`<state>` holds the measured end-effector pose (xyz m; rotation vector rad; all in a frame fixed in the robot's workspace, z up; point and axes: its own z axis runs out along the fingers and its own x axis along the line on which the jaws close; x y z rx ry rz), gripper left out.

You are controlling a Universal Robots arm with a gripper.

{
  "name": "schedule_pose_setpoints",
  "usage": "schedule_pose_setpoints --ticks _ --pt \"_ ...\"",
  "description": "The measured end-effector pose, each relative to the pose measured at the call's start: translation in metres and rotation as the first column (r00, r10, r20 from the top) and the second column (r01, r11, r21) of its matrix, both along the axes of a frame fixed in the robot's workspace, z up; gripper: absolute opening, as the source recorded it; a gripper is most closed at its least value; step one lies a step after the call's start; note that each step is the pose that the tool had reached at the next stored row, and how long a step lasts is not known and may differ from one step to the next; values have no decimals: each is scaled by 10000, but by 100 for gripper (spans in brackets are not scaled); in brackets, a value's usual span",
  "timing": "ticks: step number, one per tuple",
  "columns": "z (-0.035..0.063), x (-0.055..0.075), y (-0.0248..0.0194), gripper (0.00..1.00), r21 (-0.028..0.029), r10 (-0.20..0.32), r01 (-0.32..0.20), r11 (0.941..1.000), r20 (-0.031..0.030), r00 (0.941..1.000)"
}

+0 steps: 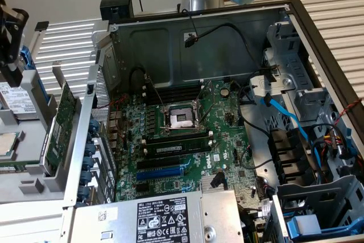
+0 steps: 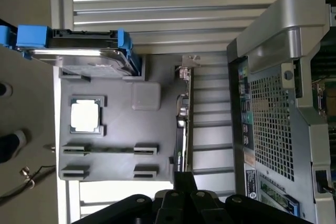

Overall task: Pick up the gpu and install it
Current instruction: 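Pick up the gpu and move the gpu toward the slot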

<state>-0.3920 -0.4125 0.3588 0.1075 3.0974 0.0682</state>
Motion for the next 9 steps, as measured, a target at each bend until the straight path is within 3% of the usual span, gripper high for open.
schedule_pose_setpoints --ticks 9 --pt "-153 32 8 11 64 0 0 10000 1 10000"
